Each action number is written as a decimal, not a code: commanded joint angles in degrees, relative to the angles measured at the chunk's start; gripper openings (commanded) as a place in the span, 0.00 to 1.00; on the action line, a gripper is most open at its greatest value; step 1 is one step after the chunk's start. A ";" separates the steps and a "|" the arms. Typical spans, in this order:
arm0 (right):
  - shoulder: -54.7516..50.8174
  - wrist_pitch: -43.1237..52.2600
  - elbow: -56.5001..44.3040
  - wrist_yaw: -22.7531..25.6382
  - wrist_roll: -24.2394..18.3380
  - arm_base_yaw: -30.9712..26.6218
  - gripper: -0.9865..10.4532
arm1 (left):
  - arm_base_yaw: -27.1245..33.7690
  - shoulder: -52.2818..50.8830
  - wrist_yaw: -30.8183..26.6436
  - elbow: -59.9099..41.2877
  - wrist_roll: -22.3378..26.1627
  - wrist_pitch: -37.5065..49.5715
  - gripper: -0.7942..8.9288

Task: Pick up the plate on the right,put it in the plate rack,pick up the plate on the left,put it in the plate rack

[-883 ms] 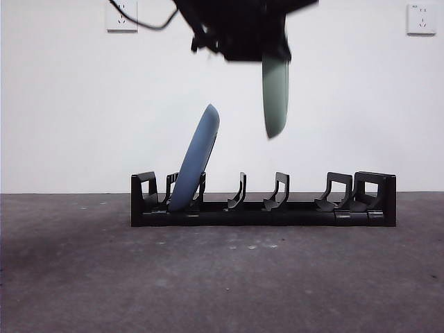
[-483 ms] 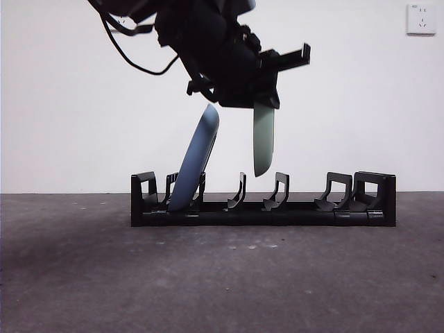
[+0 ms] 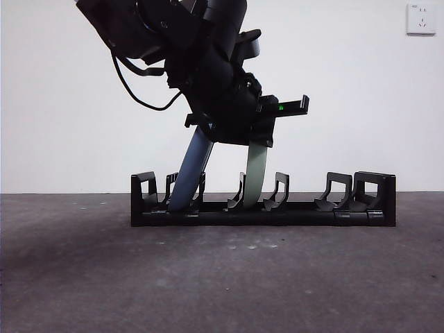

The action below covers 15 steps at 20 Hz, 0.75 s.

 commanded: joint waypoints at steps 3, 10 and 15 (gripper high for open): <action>-0.15 -1.49 -0.37 0.07 -0.85 0.07 0.36 | -0.02 1.51 0.83 -0.09 2.89 -0.55 0.08; -0.15 -1.49 -0.37 0.04 -1.09 0.07 0.36 | -0.59 1.53 3.65 -0.09 4.39 -0.20 0.38; -0.15 -1.49 -0.37 0.04 -1.09 0.07 0.36 | -0.72 1.49 3.91 -0.09 4.11 0.04 0.38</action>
